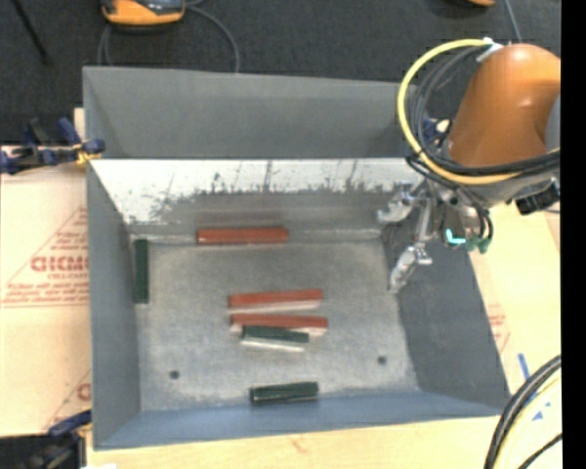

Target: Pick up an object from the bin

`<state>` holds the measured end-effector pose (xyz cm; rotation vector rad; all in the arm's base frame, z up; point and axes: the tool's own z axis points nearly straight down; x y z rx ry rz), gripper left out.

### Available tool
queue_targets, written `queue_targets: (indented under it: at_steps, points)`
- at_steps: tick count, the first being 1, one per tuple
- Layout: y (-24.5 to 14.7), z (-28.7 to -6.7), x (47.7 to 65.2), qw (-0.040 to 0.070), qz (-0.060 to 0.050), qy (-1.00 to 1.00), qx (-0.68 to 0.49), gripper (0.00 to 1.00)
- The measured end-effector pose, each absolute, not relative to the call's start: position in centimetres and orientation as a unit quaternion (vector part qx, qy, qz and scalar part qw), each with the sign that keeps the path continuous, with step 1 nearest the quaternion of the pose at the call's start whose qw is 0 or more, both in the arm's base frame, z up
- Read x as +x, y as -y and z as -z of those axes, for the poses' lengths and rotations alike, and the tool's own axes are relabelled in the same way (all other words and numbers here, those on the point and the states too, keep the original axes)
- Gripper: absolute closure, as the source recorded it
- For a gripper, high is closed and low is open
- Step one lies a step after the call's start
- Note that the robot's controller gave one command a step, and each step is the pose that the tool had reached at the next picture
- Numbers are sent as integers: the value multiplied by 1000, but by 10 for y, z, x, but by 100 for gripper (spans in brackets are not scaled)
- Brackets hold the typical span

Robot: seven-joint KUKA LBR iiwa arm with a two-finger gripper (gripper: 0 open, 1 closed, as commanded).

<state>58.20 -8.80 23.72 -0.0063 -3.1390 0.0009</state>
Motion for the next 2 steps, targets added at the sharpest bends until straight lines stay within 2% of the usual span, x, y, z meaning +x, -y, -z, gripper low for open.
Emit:
queue_targets:
  at_steps: [1,2]
  points:
    - [88,-241,583,-2,-1,1000,-1,0]
    - [58,-197,575,-6,-2,1000,4,0]
